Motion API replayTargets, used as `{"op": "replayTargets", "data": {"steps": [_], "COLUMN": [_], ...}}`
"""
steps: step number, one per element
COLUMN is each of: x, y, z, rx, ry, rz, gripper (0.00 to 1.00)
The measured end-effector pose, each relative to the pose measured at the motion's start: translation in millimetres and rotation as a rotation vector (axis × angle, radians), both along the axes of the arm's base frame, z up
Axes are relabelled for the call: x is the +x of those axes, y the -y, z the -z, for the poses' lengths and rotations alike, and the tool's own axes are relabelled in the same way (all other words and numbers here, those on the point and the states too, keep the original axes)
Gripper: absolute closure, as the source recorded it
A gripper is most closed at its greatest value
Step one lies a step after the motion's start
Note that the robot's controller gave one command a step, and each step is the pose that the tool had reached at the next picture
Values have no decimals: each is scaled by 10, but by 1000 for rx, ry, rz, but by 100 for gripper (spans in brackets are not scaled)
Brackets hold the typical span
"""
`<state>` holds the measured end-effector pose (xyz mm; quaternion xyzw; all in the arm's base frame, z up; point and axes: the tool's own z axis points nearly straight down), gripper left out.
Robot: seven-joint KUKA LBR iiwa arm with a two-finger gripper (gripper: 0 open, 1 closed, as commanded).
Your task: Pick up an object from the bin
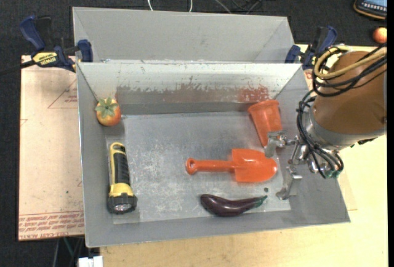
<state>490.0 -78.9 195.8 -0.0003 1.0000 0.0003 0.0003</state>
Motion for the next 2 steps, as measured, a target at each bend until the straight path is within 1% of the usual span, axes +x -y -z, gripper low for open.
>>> {"op": "replayTargets", "data": {"steps": [1, 2], "x": [743, 758], "y": [6, 44], "z": [1282, 615], "rx": [2, -2], "ry": [-2, 13], "rz": [-66, -124], "gripper": [0, 0]}}
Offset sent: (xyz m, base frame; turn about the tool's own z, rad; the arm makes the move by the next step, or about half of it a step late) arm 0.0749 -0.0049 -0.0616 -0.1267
